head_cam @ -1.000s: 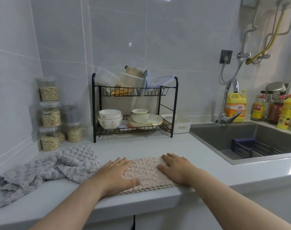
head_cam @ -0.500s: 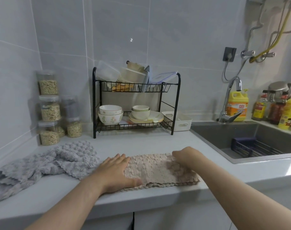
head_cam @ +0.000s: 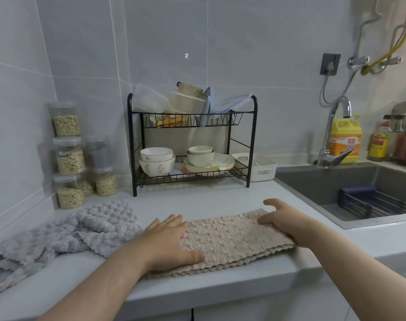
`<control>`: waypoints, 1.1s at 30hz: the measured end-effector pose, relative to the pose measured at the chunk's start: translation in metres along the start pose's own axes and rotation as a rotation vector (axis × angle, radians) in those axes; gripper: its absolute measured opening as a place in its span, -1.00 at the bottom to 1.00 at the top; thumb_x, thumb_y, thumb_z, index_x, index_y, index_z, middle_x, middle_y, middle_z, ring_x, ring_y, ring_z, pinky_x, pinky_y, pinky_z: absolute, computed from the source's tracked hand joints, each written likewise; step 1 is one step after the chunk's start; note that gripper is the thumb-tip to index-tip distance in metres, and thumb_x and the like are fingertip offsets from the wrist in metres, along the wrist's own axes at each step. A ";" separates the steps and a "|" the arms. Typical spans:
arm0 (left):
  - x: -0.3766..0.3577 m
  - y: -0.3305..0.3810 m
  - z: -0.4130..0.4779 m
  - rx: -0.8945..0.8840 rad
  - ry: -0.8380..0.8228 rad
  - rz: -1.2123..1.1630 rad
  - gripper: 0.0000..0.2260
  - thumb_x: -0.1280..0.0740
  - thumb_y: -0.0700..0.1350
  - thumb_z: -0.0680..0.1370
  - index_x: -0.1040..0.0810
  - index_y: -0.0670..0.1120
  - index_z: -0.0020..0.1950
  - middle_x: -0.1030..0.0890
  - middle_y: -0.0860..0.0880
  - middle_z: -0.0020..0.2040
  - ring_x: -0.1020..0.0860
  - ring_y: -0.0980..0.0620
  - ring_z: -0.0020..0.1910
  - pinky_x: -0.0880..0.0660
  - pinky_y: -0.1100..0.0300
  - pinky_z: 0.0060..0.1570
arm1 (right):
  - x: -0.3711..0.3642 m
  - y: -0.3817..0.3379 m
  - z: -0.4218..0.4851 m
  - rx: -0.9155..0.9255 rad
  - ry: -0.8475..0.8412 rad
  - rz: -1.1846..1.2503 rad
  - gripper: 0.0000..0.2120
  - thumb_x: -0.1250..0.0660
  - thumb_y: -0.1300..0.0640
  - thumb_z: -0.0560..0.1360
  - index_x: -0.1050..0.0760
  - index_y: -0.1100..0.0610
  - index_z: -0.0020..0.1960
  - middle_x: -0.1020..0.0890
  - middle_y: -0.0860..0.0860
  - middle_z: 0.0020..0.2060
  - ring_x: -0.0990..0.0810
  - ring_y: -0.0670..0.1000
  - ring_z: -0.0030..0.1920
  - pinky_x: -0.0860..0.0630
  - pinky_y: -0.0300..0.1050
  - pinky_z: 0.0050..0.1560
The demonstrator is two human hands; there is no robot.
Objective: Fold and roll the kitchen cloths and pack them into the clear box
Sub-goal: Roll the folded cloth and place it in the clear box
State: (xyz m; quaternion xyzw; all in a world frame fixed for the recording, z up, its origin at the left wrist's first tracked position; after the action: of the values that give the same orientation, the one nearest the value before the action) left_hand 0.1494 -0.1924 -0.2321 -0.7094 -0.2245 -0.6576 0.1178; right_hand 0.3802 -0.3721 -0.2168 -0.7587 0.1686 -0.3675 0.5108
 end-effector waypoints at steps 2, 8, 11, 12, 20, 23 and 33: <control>0.011 0.015 0.007 -0.008 0.078 -0.042 -0.13 -0.09 0.52 0.38 -0.09 0.08 0.57 -0.19 0.07 0.51 -0.12 0.04 0.49 -0.14 0.03 0.45 | 0.003 -0.001 0.000 0.025 -0.007 0.028 -0.39 -0.39 0.27 0.48 -0.27 -0.04 0.44 -0.60 0.18 -0.02 -0.64 0.13 -0.28 -0.62 -0.08 -0.31; 0.016 0.060 0.032 -0.063 -0.064 -0.010 -0.14 -0.22 0.50 0.34 -0.23 0.07 0.51 -0.39 0.00 0.41 -0.41 -0.02 0.33 -0.39 0.04 0.29 | 0.015 -0.008 -0.004 0.077 0.009 0.026 -0.41 -0.34 0.31 0.50 -0.28 -0.06 0.44 -0.46 -0.04 -0.04 -0.63 0.13 -0.07 -0.66 0.01 -0.15; 0.016 0.074 0.044 -0.051 -0.074 0.041 -0.07 -0.20 0.55 0.29 -0.22 0.05 0.51 -0.37 -0.03 0.43 -0.39 -0.06 0.35 -0.38 0.05 0.29 | 0.027 -0.013 -0.004 0.054 0.009 0.100 -0.42 -0.33 0.34 0.50 -0.31 -0.05 0.43 -0.51 0.10 0.03 -0.67 0.22 -0.10 -0.67 0.10 -0.13; 0.016 0.080 0.049 -0.049 -0.068 0.056 -0.07 -0.20 0.55 0.28 -0.23 0.05 0.51 -0.38 -0.04 0.42 -0.39 -0.07 0.34 -0.39 0.04 0.26 | 0.031 -0.016 -0.004 0.047 0.017 0.121 -0.42 -0.33 0.33 0.50 -0.32 -0.05 0.43 -0.51 0.15 0.07 -0.68 0.24 -0.10 -0.67 0.10 -0.15; 0.015 0.068 0.049 -0.044 0.269 -0.251 -0.41 -0.21 0.36 0.47 -0.41 0.07 0.38 -0.44 0.02 0.31 -0.44 0.00 0.24 -0.40 0.09 0.21 | 0.055 -0.045 -0.008 0.089 0.153 0.032 -0.49 -0.33 0.31 0.47 -0.38 0.10 0.40 -0.54 0.15 0.10 -0.60 0.18 0.03 -0.63 0.06 0.02; 0.011 0.003 0.039 0.092 0.400 -0.230 -0.58 -0.20 0.22 0.54 -0.49 0.04 0.30 -0.49 0.04 0.18 -0.45 0.05 0.09 -0.43 0.11 0.14 | 0.051 -0.061 -0.014 0.118 0.149 0.036 -0.53 -0.31 0.29 0.46 -0.42 0.12 0.36 -0.55 0.15 0.09 -0.59 0.17 0.07 -0.60 0.13 0.13; -0.008 -0.057 0.033 0.218 0.493 -0.326 -0.85 -0.18 -0.03 0.54 -0.46 -0.08 -0.10 -0.45 0.01 -0.12 -0.41 -0.01 -0.09 -0.35 0.13 -0.14 | -0.066 -0.102 -0.020 0.306 0.154 -0.408 -0.52 -0.26 0.26 0.45 -0.37 0.08 0.36 -0.53 0.07 -0.09 -0.52 0.09 -0.30 -0.46 -0.13 -0.38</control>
State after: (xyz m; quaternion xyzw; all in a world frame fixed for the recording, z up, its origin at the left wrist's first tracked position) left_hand 0.1510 -0.1291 -0.2508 -0.4666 -0.3690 -0.7920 0.1371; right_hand 0.3096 -0.3005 -0.1464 -0.6608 -0.0070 -0.5409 0.5204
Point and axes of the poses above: each hand's wrist, its own z-axis towards the middle knuckle, its own x-axis out of the back of the hand, y = z × x, the point moved 1 cm from there along z, towards the middle knuckle
